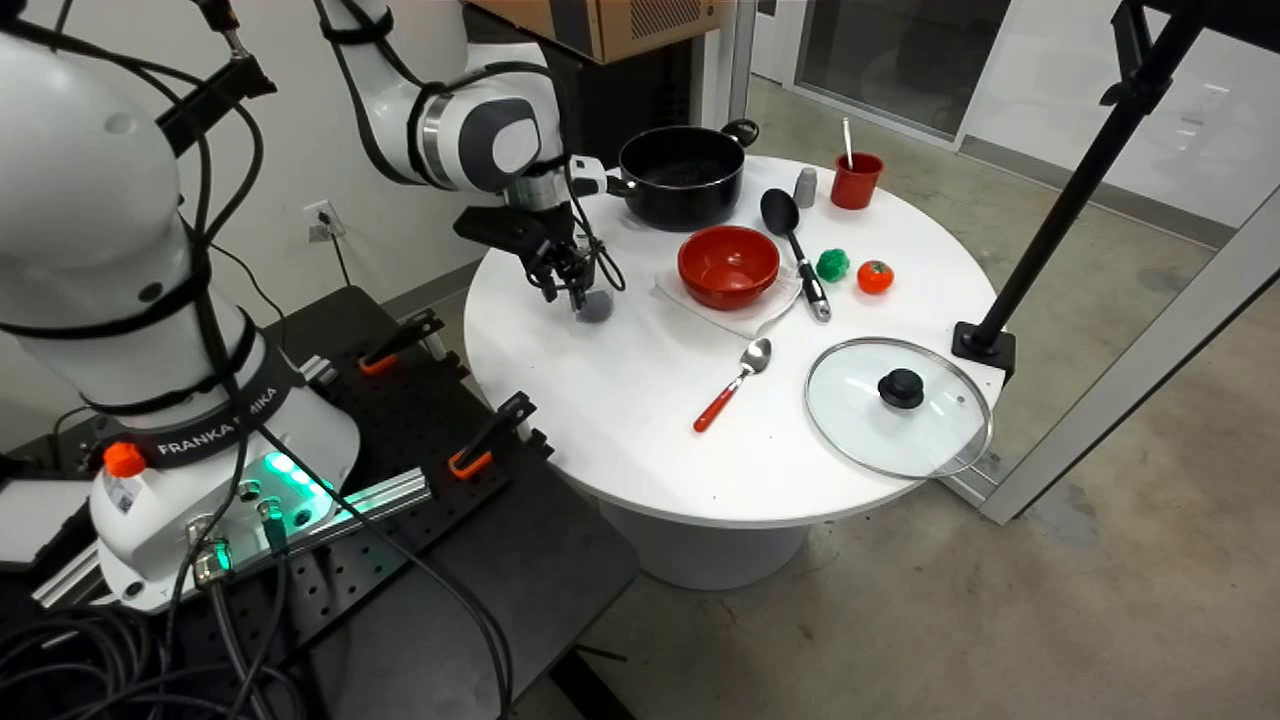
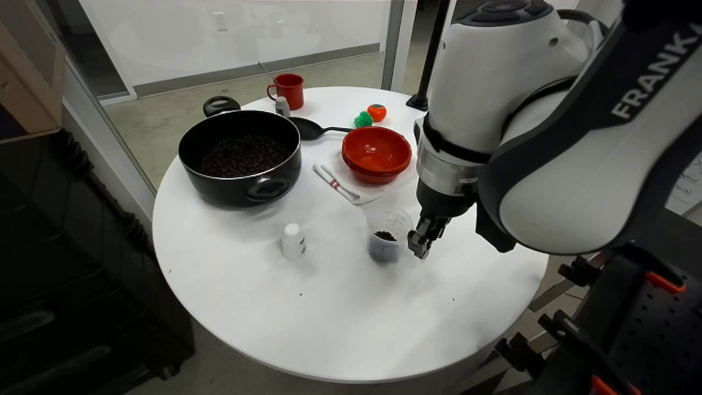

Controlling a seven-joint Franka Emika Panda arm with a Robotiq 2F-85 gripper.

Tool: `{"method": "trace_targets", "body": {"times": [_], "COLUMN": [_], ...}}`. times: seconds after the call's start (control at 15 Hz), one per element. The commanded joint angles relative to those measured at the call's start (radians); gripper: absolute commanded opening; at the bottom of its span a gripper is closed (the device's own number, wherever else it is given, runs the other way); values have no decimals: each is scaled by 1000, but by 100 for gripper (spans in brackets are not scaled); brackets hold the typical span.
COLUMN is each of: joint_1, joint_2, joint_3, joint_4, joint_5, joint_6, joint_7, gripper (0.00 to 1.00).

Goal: Pour the contents of the jug into the red bowl then place a spoonful in the pot

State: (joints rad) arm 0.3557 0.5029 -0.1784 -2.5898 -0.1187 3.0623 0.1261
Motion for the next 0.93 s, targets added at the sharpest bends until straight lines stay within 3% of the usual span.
{"method": "trace_targets", "body": {"times": [0.0, 0.13, 0.47, 0.6, 0.67, 0.73, 0.87], "joint_1": [-54, -76, -121, -130, -133, -135, -140], "joint_2": [-20, -18, -12, -9, -6, -4, -2], "joint_3": [40, 57, 92, 98, 98, 98, 98], "joint_4": [-5, 0, 17, 25, 31, 35, 42], "joint_5": [-1, -4, -17, -20, -21, -22, -23], "joint_6": [-26, -34, -50, -52, -49, -47, -47], "joint_7": [-46, -63, -121, -140, -147, -154, -163], "gripper": [88, 99, 100, 91, 72, 70, 55]}}
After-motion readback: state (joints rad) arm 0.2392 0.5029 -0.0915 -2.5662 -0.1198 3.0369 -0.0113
